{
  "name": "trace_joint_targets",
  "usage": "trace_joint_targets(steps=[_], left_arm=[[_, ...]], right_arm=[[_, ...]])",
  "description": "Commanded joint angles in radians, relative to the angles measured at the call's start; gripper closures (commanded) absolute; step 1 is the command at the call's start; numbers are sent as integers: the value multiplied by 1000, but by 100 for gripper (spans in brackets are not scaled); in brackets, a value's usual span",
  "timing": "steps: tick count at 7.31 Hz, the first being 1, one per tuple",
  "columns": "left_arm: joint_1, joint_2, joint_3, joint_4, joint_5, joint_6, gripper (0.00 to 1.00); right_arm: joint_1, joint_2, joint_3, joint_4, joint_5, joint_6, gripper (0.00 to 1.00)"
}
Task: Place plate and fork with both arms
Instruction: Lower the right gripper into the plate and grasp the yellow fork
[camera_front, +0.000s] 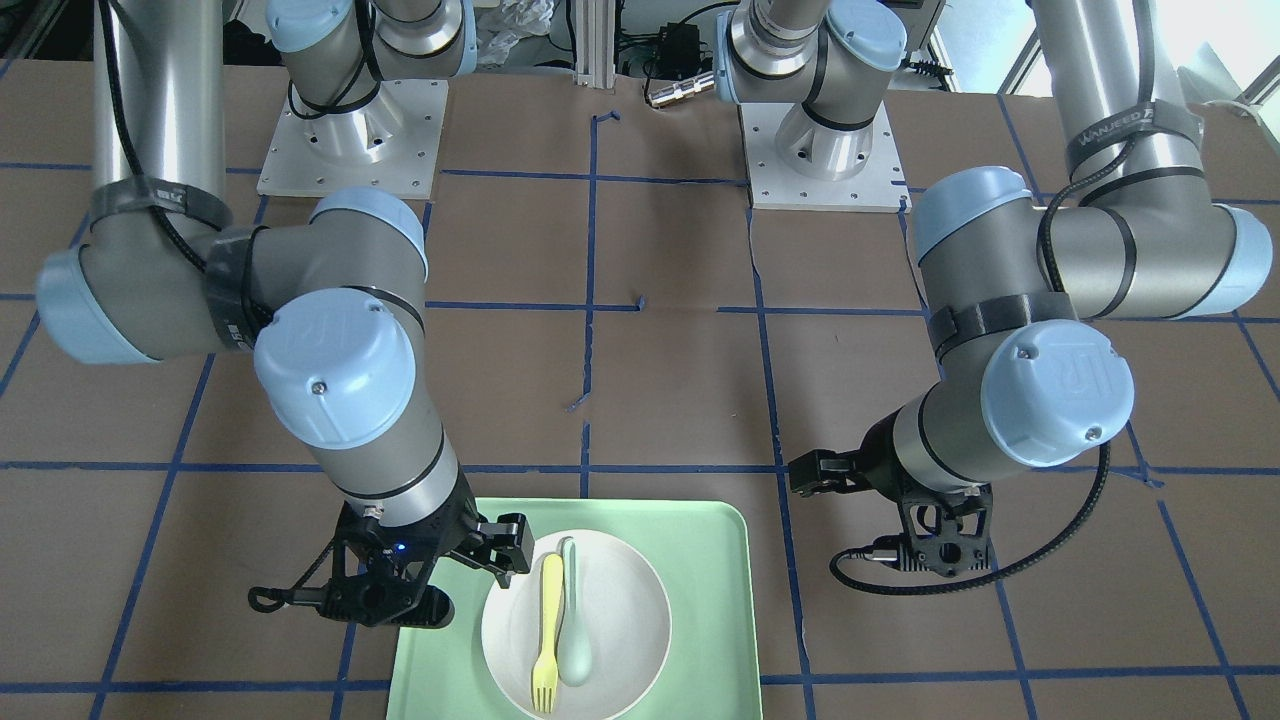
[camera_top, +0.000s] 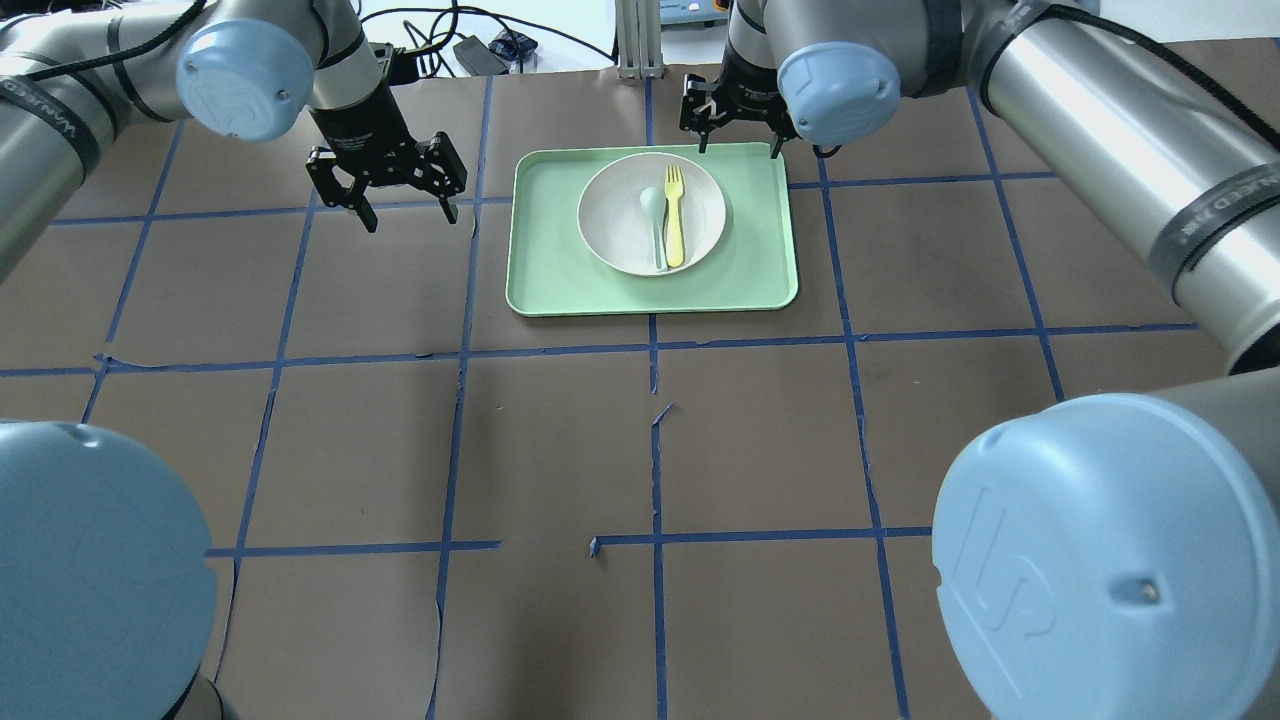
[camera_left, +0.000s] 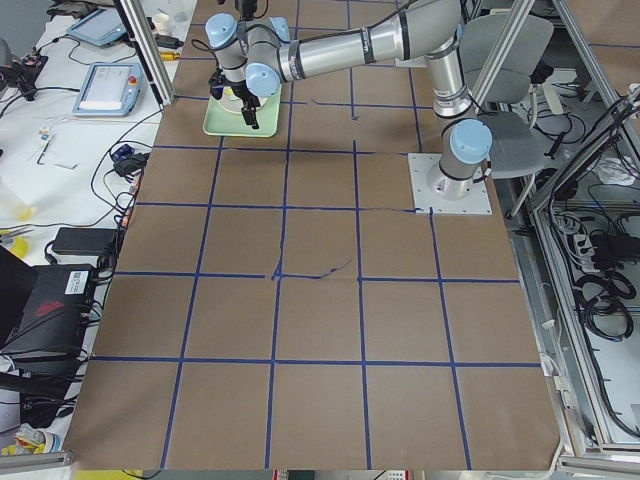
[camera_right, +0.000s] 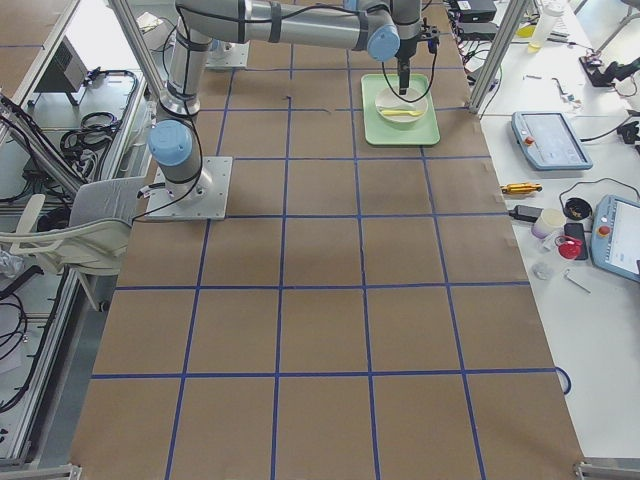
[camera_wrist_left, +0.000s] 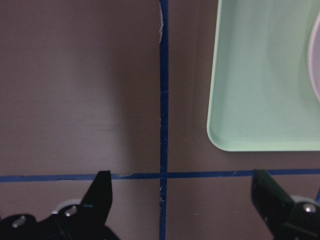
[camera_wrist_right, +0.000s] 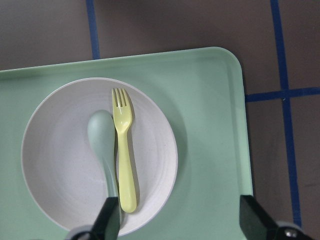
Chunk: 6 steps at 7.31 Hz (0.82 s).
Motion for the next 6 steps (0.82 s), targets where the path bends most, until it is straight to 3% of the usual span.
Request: trace_joint_targets(steps=[1, 6], left_arm=[[12, 43, -82, 5, 4, 23, 0], [12, 63, -166, 54, 2, 46, 0]], right_arm=[[24, 71, -2, -55, 9, 9, 30], [53, 169, -42, -93, 9, 32, 48]])
